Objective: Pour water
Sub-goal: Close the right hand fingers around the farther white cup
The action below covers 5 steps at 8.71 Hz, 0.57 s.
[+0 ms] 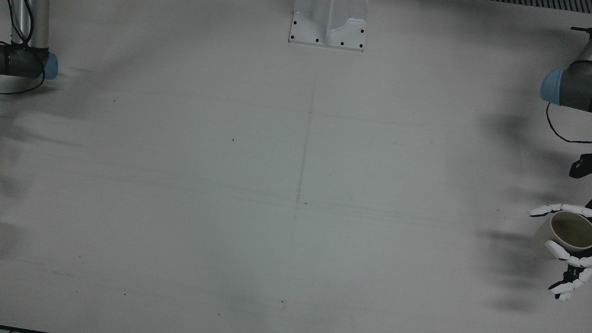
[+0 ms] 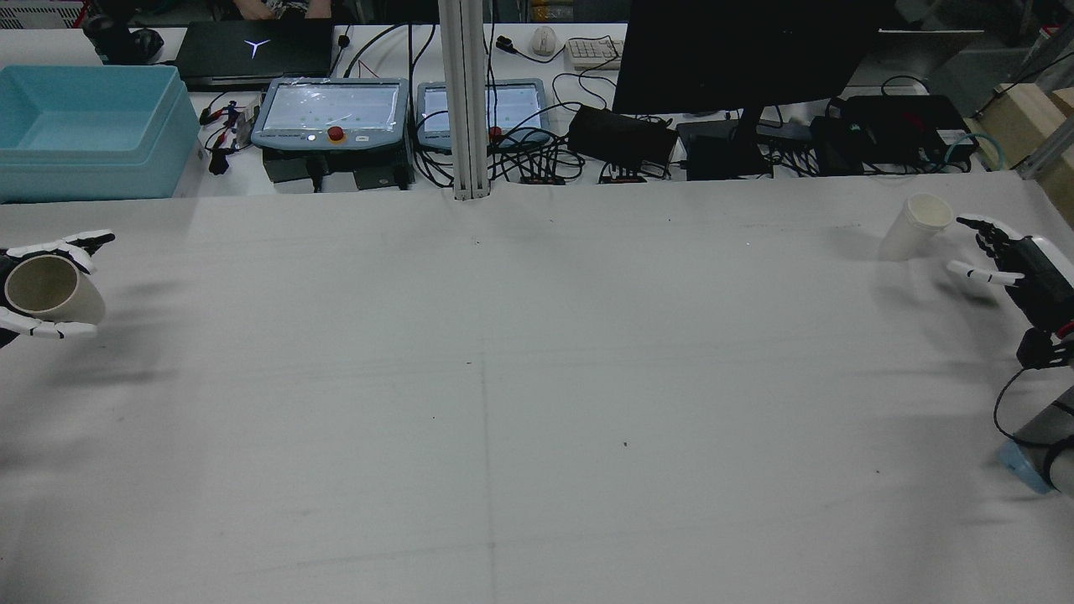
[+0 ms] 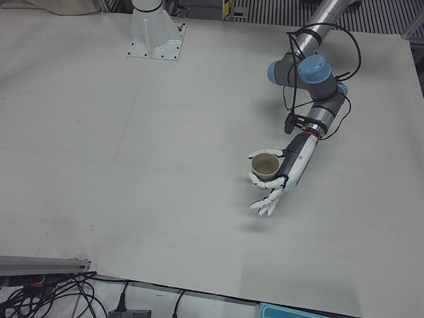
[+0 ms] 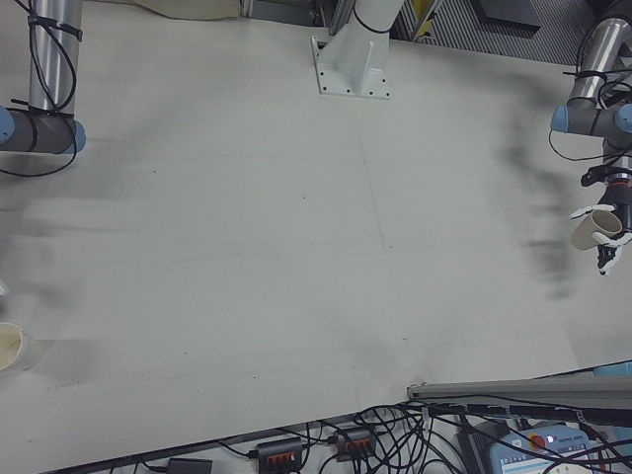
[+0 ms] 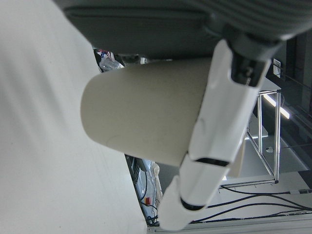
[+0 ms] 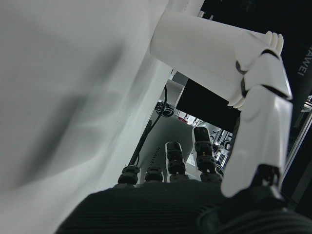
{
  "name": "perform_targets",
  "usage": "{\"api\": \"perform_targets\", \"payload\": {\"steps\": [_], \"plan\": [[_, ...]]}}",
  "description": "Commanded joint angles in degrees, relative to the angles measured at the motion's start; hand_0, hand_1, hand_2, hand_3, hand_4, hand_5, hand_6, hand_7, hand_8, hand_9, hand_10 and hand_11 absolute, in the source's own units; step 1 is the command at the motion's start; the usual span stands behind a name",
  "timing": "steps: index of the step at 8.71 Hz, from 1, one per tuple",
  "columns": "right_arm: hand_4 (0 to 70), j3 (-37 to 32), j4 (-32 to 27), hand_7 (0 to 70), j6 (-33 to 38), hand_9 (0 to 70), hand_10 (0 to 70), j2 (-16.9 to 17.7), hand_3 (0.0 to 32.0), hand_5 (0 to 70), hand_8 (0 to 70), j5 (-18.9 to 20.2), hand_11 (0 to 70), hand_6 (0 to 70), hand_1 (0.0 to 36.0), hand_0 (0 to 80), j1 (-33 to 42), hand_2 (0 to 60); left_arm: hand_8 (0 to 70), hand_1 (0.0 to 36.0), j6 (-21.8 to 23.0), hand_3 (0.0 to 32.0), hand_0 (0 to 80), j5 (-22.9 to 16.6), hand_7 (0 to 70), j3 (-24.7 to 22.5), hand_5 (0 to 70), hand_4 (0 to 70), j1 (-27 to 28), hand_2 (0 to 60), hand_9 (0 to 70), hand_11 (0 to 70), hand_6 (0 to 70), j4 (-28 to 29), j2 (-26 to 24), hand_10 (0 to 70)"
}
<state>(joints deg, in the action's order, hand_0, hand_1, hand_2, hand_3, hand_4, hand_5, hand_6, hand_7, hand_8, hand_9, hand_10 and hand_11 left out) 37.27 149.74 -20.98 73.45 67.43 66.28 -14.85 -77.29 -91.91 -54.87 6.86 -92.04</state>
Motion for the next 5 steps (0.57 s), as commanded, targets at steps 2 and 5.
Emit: {"api": "perform_targets", "payload": {"steps": [2, 5], "plan": [[15.2, -0.18, 2.49, 16.8, -0.73, 4.3, 3.1, -2.35, 0.4, 23.0, 2.8, -1.51, 6.6, 11.8, 24.1, 54.8, -0.01, 21.2, 9.7, 28.6, 0.35, 0.0, 80.0, -0.06, 19.1, 0.24, 70.0, 70.0, -0.06, 18.8, 6.1, 3.7, 11.8, 0.17, 0.11, 1.3], [15.0, -0.18, 3.98, 16.8, -2.66, 4.6, 3.7, -3.31, 2.6, 22.9, 2.7, -3.09, 7.5, 11.7, 25.3, 55.7, -0.01, 21.6, 9.7, 28.3, 0.44, 0.0, 80.0, -0.14, 18.9, -0.2, 70.0, 70.0, -0.14, 16.7, 6.1, 3.4, 11.7, 0.17, 0.19, 1.1]]}}
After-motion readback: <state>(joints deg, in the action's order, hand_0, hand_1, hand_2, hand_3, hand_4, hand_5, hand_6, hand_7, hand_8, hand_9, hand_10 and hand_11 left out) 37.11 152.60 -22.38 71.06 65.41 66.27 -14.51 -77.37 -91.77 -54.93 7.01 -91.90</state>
